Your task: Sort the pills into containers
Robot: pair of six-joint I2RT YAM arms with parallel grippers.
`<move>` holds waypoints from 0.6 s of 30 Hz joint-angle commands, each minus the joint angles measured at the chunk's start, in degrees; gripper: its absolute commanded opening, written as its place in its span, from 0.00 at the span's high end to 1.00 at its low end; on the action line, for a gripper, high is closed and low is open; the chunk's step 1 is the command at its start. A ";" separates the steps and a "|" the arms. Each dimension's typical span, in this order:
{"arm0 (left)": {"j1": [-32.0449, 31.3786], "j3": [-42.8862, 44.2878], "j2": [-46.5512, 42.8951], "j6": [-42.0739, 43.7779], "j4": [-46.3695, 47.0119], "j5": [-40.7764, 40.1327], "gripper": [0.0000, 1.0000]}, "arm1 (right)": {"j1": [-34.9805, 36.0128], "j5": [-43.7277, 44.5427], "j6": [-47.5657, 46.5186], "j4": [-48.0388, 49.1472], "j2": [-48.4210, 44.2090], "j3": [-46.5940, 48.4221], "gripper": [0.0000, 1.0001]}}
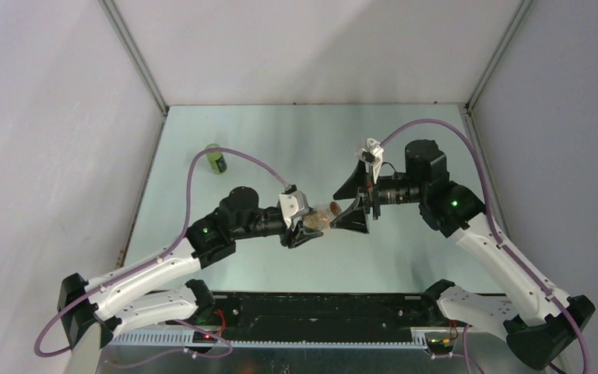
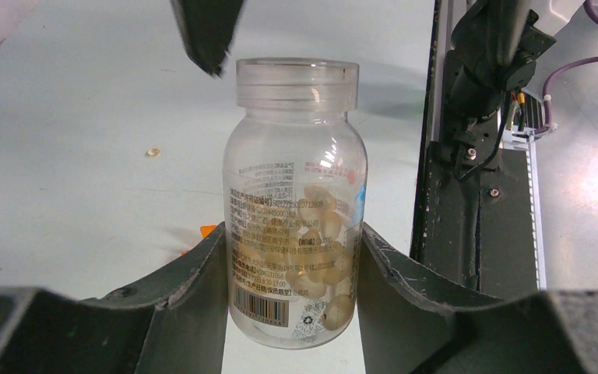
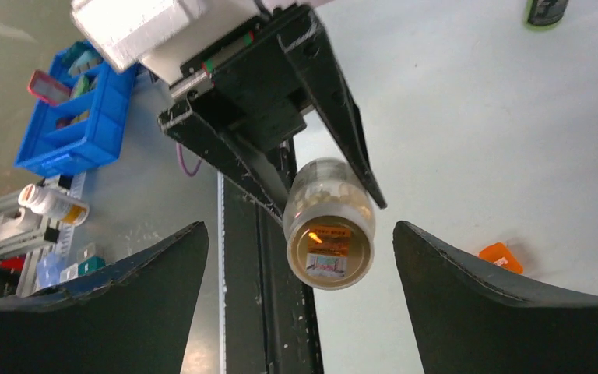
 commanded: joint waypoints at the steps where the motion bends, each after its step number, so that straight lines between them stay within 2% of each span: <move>1: -0.05 4.14 0.24 1.46 0.84 0.61 1.00 | 1.33 1.51 -4.95 -2.69 -0.15 -0.28 0.10; 3: -0.09 4.29 0.29 1.56 0.57 0.65 1.00 | 1.25 3.15 -4.26 -1.90 0.11 -0.28 0.15; 10: -0.05 4.32 0.08 1.57 0.71 -0.06 1.00 | 1.31 11.97 4.52 3.51 1.68 -0.27 0.50; 13: -0.05 4.28 0.51 1.58 1.06 -1.92 1.00 | 1.74 15.12 11.07 6.92 2.61 -0.33 0.57; 18: -0.10 4.05 1.39 1.47 2.95 -7.85 1.00 | 6.59 32.04 25.87 10.81 4.40 -0.30 0.63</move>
